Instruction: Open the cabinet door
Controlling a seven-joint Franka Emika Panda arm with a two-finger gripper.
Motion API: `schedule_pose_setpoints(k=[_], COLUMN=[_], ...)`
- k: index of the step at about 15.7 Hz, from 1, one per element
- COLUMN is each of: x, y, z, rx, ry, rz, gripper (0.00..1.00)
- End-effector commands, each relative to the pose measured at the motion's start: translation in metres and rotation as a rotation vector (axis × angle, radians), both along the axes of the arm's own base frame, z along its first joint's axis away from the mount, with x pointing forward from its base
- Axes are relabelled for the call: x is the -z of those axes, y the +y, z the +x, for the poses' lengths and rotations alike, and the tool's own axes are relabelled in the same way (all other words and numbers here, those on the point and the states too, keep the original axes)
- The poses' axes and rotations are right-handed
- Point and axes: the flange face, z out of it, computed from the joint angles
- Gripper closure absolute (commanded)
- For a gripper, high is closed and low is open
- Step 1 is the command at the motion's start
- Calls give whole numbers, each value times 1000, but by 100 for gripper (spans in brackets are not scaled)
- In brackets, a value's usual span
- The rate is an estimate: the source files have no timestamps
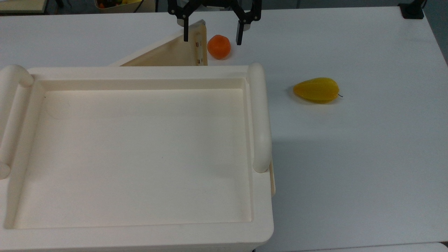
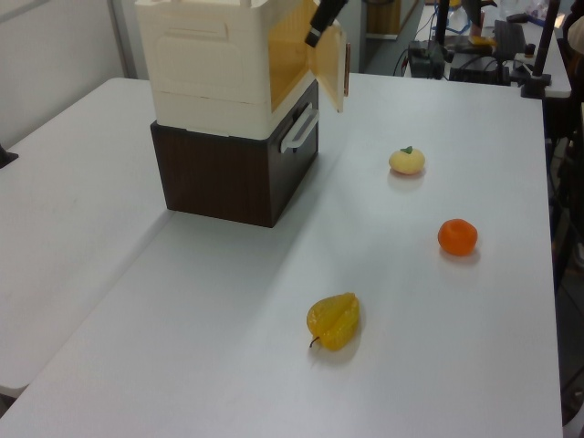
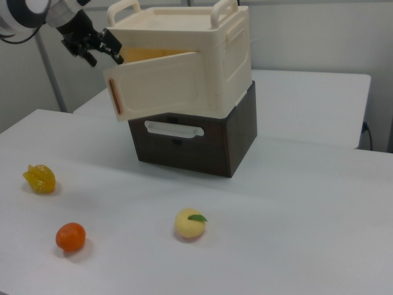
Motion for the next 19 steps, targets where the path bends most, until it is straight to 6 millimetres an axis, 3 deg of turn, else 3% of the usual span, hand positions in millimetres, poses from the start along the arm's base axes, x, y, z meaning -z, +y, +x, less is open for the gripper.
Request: schedule_pose_setpoints(k=[1,6,11,14,19], x=[-3,-5,-4,-2,24], y=[-12,-36,-92,-117,-128], z=[-24,-45,-50,-55,-63], rx=[-63,-171,-152,-100,4], ry=[140,309,392,398,448], rz=[-54,-134,-138,-6,83], gripper=[0,0,0,0,0])
